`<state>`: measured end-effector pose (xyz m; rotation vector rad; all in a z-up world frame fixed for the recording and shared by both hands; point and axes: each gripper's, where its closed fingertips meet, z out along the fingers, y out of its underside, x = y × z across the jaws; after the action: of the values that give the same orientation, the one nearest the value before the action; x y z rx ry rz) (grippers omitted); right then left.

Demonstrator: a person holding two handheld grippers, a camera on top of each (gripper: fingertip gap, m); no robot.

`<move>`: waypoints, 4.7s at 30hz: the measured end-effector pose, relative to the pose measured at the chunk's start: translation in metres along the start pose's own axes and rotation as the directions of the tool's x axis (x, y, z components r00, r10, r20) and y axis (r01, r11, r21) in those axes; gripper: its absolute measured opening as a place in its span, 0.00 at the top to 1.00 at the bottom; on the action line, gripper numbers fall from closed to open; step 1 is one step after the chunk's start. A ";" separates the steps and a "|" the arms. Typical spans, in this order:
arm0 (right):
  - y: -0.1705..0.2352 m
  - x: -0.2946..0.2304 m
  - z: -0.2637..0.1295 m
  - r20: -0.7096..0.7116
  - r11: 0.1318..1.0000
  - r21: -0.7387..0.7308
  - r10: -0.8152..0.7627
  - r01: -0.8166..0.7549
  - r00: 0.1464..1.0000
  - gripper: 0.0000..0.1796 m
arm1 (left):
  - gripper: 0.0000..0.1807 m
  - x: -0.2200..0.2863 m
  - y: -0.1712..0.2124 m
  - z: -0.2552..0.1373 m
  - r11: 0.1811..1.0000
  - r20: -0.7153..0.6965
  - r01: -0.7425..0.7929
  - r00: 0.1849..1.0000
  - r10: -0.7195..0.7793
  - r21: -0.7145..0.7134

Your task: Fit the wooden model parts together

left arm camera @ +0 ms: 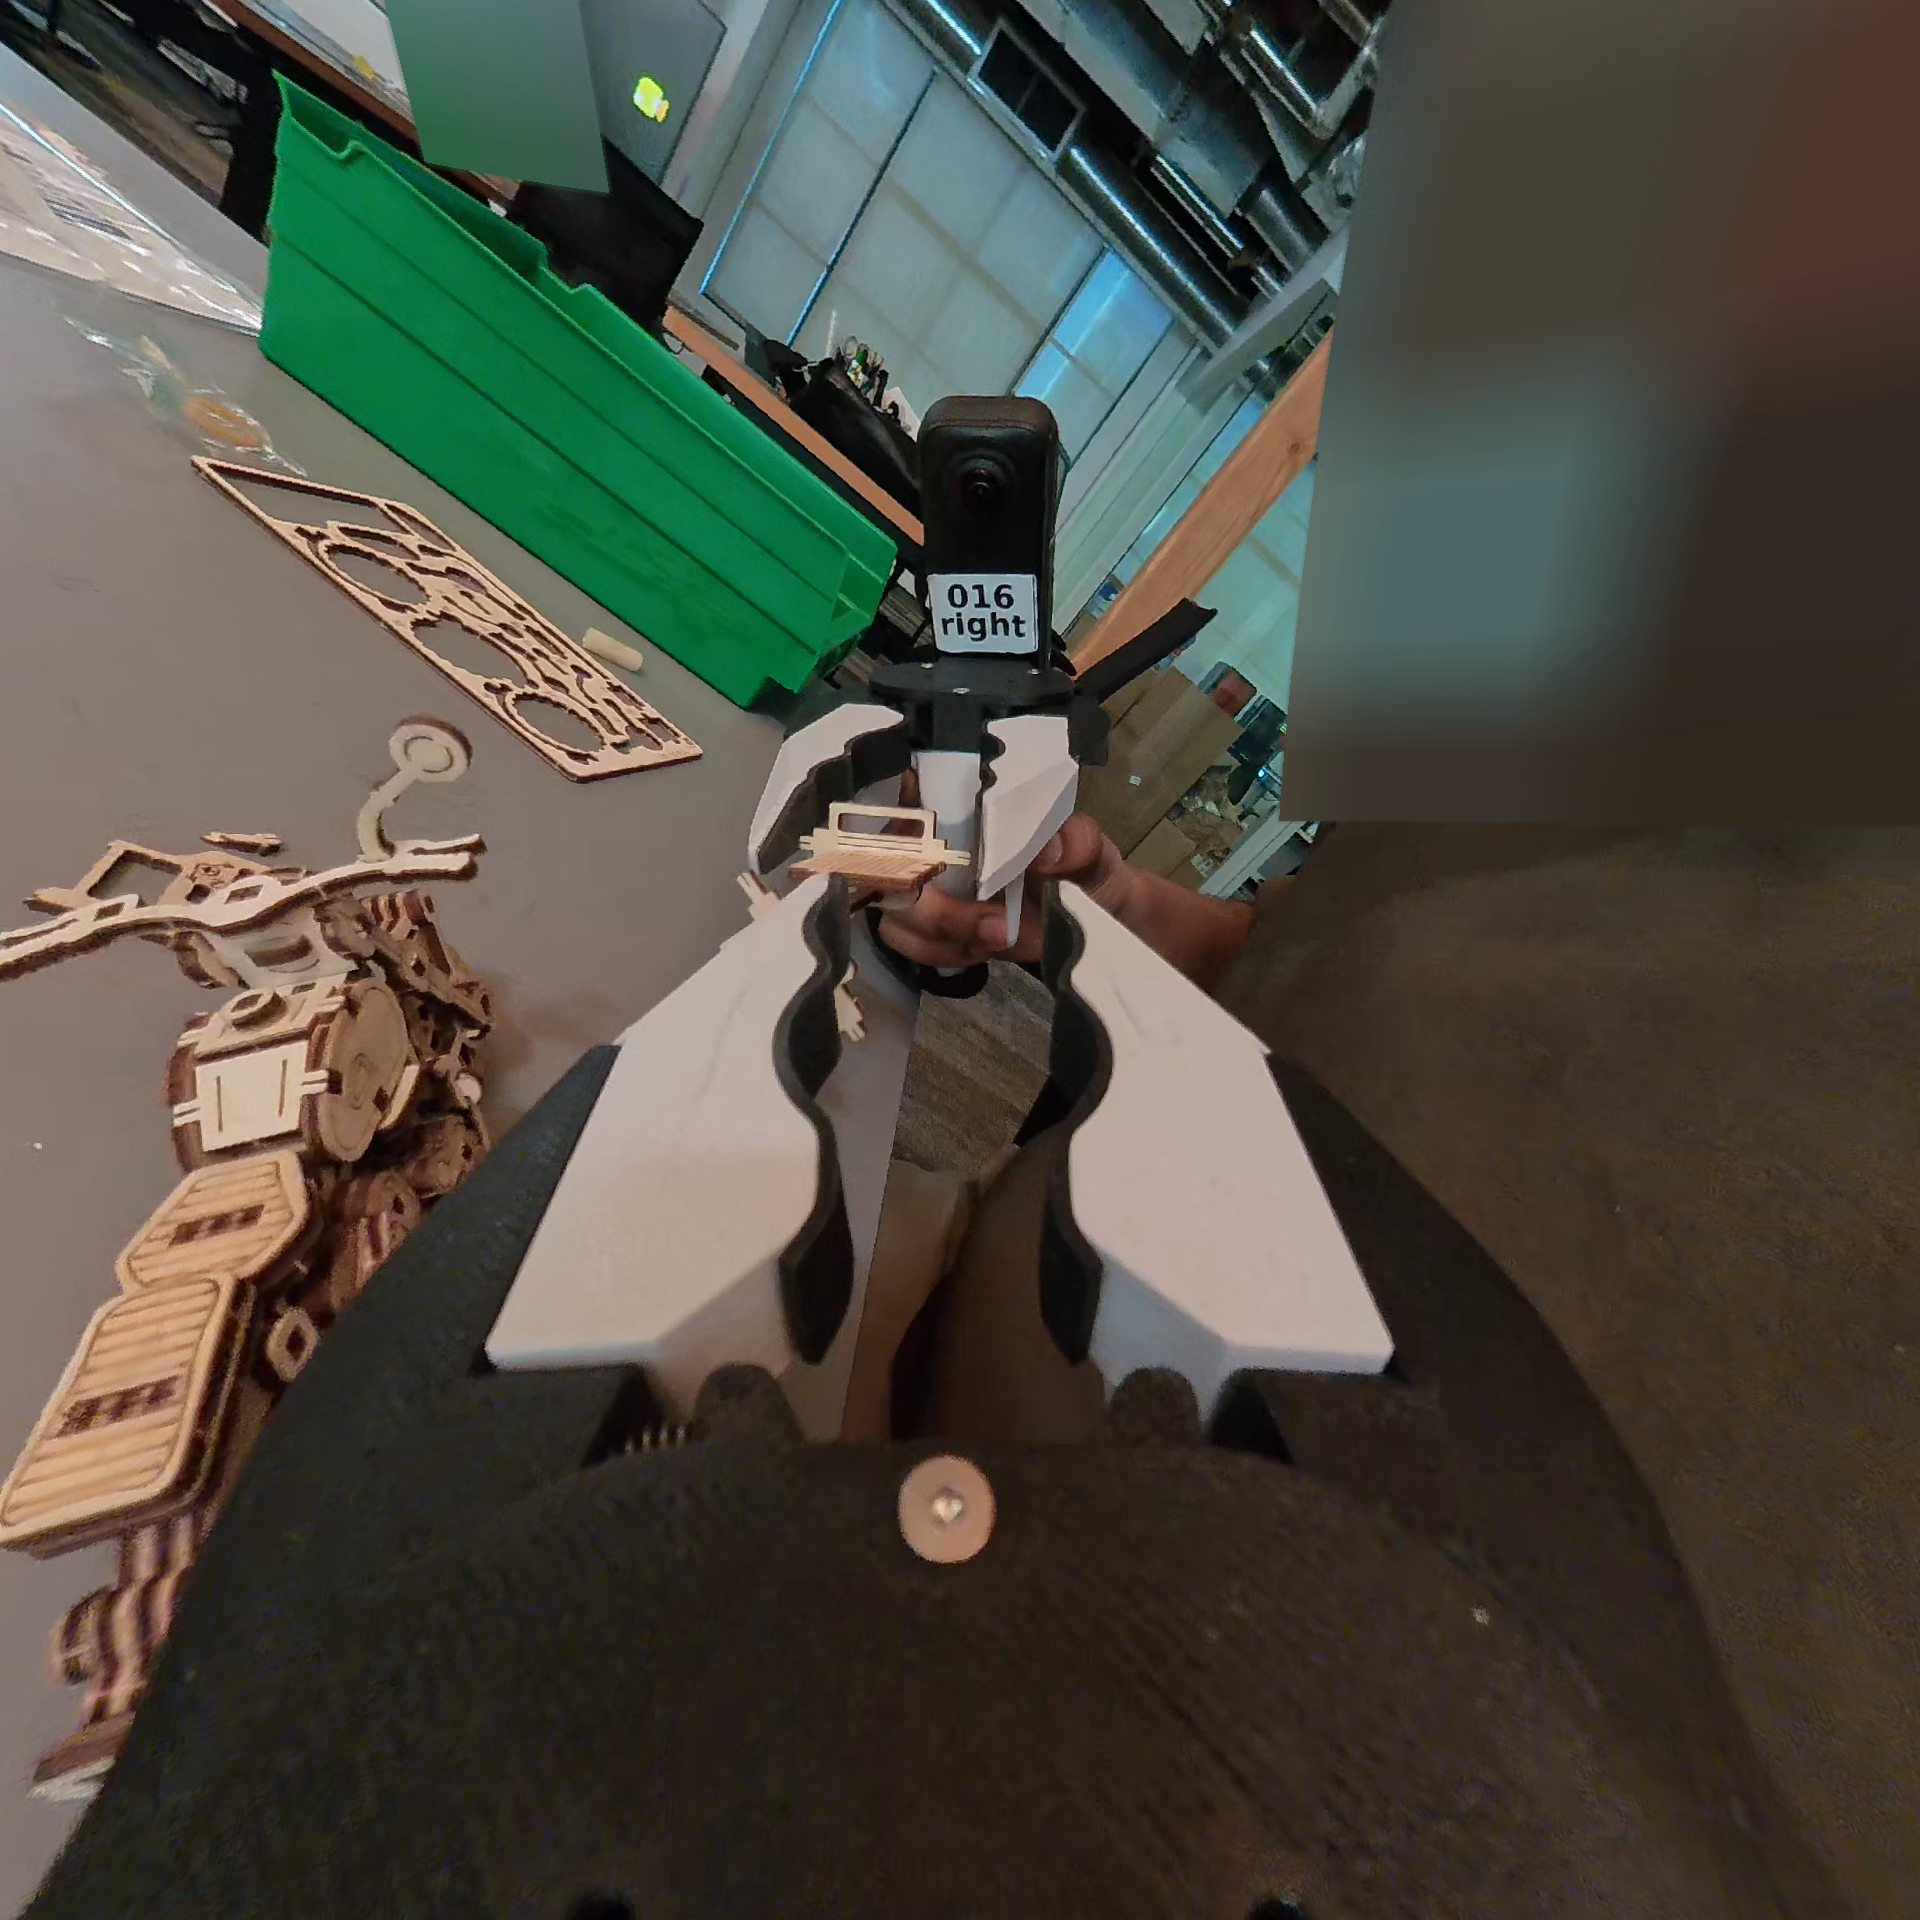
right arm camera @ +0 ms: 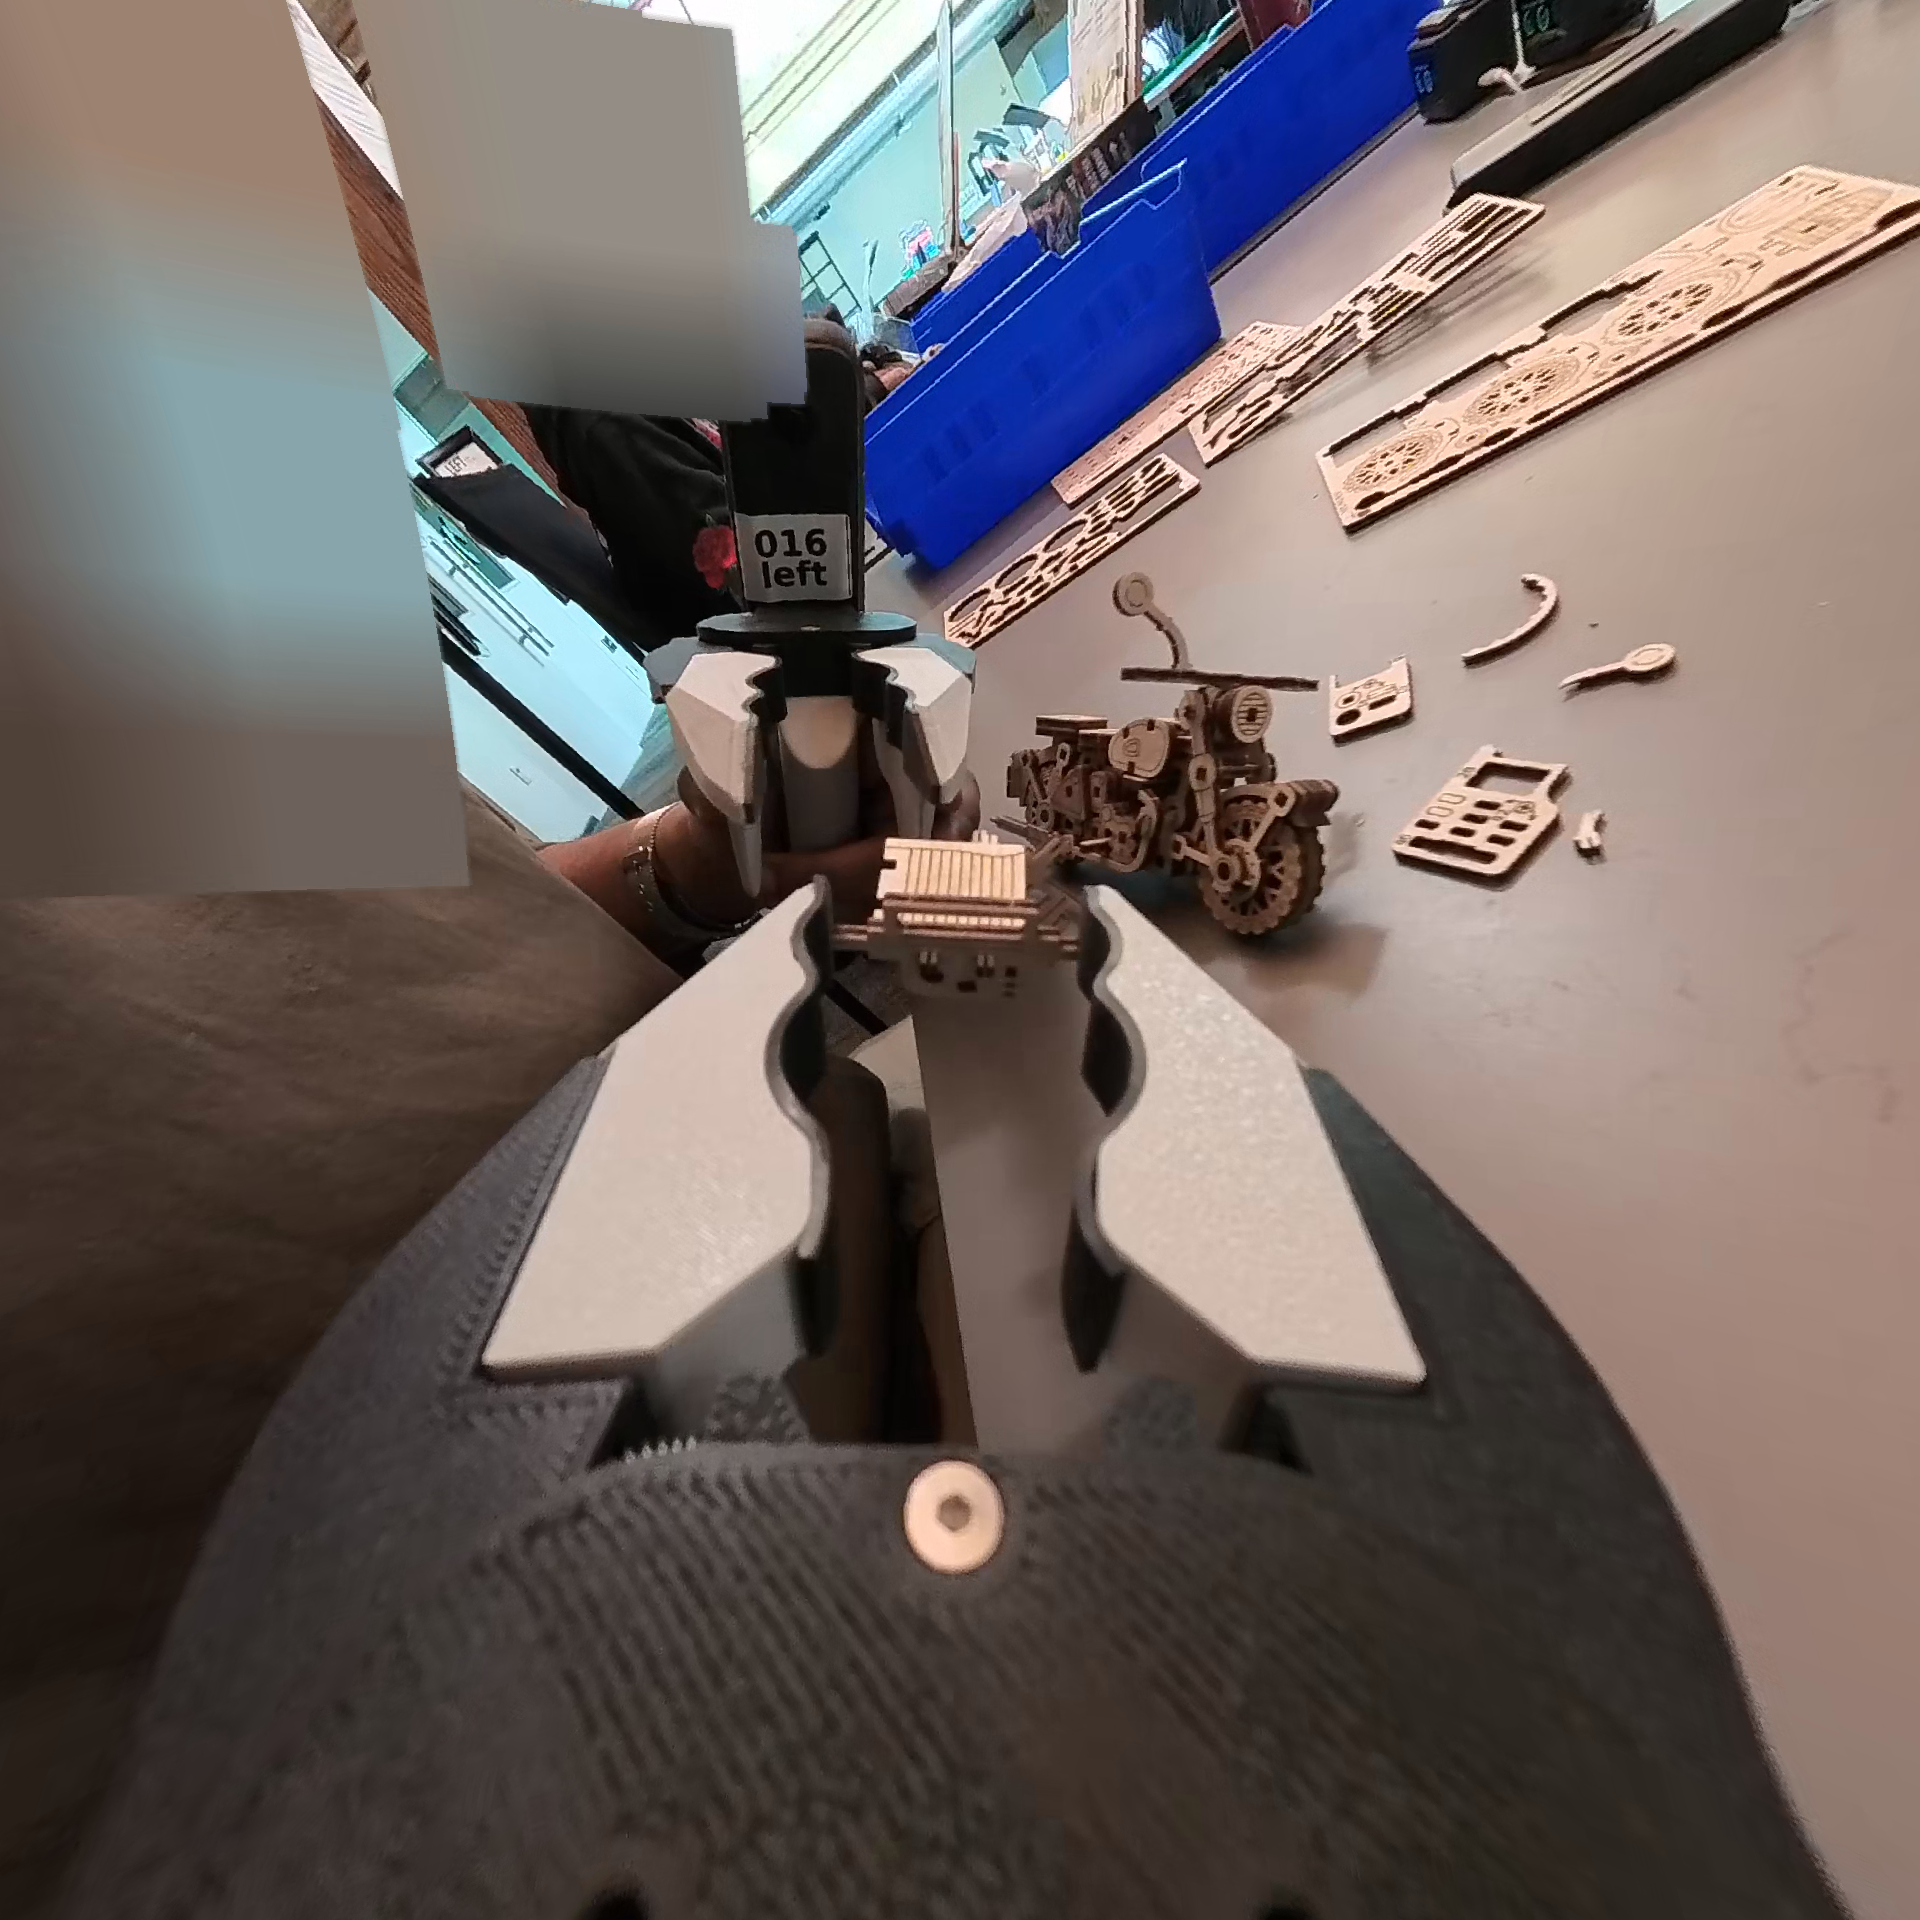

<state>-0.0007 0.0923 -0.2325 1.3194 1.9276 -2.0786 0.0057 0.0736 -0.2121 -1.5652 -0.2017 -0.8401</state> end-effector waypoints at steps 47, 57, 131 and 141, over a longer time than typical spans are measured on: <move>-0.016 -0.041 -0.008 0.276 0.988 0.093 0.092 -0.122 0.957 0.74 | 0.84 0.018 0.011 0.009 0.997 -0.021 -0.073 0.997 0.072 -0.038; -0.017 -0.044 -0.009 0.308 0.984 0.099 0.111 -0.148 0.945 0.74 | 0.81 0.023 0.013 0.012 0.997 -0.061 -0.064 0.996 0.061 -0.044; -0.010 -0.019 -0.012 0.158 0.991 0.050 0.116 -0.125 0.981 0.74 | 0.86 0.013 -0.023 -0.009 0.985 0.014 -0.062 0.998 0.061 0.163; 0.045 0.047 -0.025 -0.257 0.849 -0.450 -0.420 0.277 0.870 0.73 | 0.86 -0.004 -0.023 -0.013 0.986 0.112 -0.074 0.992 0.057 0.152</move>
<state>0.0065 0.1258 -0.2930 1.3821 2.7512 -1.4847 -0.0154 0.0673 -0.1966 -1.4626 -0.2856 -0.6728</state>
